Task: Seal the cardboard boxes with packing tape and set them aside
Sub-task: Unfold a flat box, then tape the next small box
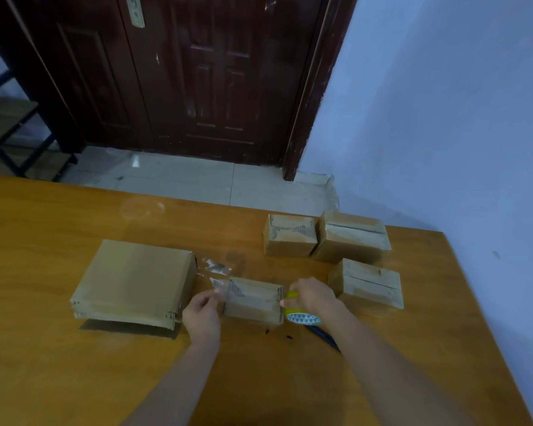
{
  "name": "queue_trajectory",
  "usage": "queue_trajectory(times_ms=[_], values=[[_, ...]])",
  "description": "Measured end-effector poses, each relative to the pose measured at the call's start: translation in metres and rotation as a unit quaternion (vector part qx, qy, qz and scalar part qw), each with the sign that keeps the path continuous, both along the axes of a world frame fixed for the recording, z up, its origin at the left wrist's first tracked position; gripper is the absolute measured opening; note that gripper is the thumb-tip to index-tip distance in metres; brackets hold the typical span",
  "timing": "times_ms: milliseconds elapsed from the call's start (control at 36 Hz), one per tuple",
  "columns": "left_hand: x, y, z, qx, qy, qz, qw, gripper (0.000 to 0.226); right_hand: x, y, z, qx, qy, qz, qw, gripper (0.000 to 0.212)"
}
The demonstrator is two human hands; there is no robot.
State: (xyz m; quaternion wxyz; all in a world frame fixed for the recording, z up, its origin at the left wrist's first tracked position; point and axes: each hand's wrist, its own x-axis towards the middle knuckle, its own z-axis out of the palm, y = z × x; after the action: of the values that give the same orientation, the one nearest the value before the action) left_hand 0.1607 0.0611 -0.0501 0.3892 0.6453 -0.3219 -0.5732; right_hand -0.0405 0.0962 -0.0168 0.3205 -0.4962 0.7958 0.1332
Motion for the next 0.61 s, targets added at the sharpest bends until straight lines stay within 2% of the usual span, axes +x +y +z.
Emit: queue_trajectory(times_ms=[83,222,306,444,500,611], values=[[0.001,-0.001,-0.002,0.020,-0.034,-0.005,0.999,0.011,0.000,0.001,-0.001,-0.003,-0.004,-0.006,1.000,0.054],[0.000,-0.006,-0.013,0.094,-0.066,-0.018,0.993,0.013,0.002,0.007,-0.005,-0.013,-0.001,-0.011,1.000,0.061],[-0.002,-0.012,-0.015,0.153,-0.036,0.005,0.988,0.022,0.002,0.007,-0.005,-0.015,-0.003,-0.014,1.000,0.058],[0.000,-0.025,-0.016,0.267,0.012,0.018,0.963,0.053,0.003,0.007,-0.005,-0.026,-0.010,-0.013,1.000,0.053],[0.001,-0.027,-0.019,0.292,0.040,0.009,0.956,0.052,0.004,0.008,-0.005,-0.031,-0.015,-0.015,0.999,0.047],[-0.001,-0.030,-0.030,0.301,0.042,-0.002,0.953,0.051,0.006,0.012,-0.007,-0.044,-0.019,-0.027,0.999,0.044]])
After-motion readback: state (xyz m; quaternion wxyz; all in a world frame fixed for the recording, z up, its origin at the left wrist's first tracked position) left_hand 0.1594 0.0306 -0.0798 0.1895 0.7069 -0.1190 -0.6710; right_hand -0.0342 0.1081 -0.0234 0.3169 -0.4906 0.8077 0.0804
